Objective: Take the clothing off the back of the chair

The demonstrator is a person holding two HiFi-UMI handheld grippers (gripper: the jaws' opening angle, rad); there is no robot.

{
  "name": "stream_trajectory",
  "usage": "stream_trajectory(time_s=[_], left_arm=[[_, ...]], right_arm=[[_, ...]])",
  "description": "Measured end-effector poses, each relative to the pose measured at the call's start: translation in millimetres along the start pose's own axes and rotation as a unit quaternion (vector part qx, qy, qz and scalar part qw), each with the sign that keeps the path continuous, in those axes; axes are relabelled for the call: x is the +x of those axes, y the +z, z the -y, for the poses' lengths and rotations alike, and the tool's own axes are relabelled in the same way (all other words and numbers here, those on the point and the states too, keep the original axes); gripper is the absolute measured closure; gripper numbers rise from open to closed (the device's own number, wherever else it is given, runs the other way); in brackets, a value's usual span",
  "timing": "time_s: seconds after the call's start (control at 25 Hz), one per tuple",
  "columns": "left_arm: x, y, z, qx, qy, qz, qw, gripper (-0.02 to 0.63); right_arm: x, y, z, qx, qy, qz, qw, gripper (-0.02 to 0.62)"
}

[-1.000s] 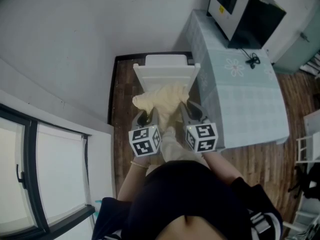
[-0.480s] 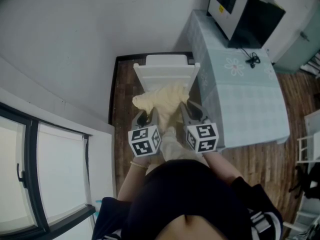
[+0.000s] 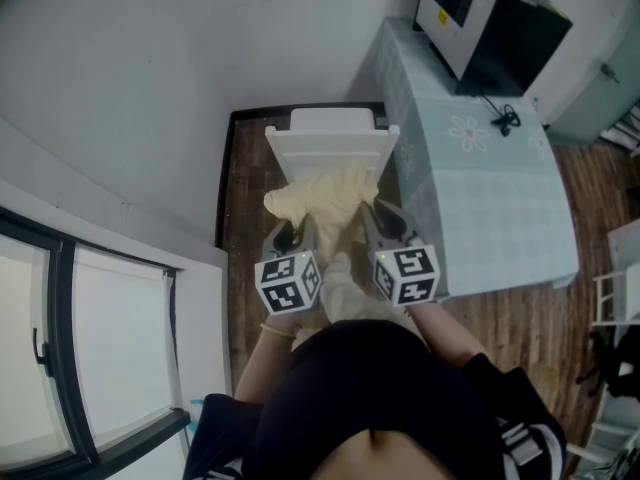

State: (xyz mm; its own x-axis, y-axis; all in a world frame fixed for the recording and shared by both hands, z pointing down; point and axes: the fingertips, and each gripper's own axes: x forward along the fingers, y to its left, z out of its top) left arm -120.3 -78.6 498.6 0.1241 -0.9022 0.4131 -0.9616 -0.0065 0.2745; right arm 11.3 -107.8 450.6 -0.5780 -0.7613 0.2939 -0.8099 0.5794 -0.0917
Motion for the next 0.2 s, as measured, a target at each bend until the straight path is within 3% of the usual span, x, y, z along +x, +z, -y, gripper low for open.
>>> stream_trajectory(time_s=[0.2], left_arm=[[2.8,-0.6,2.6,-0.004,-0.001,-0.003,1.0000,0.511]], right_arm=[[0.3,0.6,3.7,0.001,0.002,-0.001,1.000,0.535]])
